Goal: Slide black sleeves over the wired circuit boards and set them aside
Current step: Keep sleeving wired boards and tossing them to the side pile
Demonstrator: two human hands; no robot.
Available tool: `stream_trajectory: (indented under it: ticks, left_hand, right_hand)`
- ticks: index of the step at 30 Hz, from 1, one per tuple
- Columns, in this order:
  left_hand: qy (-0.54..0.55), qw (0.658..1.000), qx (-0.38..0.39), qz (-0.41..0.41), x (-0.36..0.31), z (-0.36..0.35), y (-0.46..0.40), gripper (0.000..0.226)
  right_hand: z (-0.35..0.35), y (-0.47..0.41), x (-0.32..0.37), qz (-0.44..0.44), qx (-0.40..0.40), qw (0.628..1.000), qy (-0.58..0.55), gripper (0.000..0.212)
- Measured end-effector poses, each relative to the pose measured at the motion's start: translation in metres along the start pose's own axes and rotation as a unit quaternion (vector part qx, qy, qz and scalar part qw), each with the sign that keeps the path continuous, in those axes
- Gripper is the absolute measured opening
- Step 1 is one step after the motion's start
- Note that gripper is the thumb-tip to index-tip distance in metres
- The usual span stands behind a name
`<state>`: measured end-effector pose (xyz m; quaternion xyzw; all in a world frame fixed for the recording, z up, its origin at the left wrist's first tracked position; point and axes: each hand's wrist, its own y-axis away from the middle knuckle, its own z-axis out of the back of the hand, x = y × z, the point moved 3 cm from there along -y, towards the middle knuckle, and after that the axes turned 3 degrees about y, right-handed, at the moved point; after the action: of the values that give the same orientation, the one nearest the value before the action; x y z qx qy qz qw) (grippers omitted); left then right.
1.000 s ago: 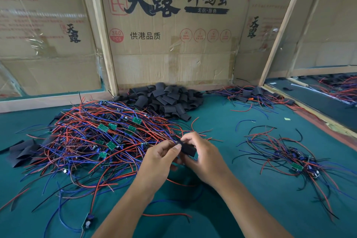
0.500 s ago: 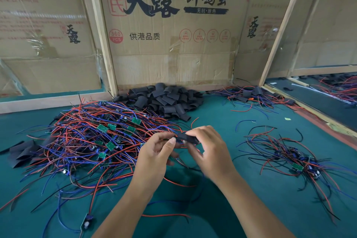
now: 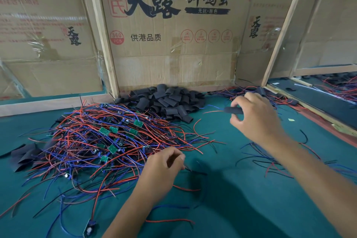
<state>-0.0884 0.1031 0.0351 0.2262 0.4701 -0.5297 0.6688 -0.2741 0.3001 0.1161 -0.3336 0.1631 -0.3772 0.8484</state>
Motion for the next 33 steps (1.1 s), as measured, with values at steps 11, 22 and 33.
stream_trajectory:
  ticks: [11,22,33]
  left_hand:
    - [-0.123,0.987,0.091,-0.050,0.000,-0.010,0.006,0.019]
    - [-0.143,0.983,0.092,-0.066,-0.001,-0.010,0.004,0.021]
    - [-0.136,0.985,0.077,-0.075,-0.005,-0.008,0.008,0.021]
  right_hand:
    - [-0.065,-0.090,-0.083,-0.211,0.136,0.957,0.145,0.033]
    - [-0.151,-0.045,0.058,-0.071,0.270,0.949,-0.147,0.011]
    - [-0.179,-0.069,0.093,-0.024,0.232,0.972,-0.012,0.019]
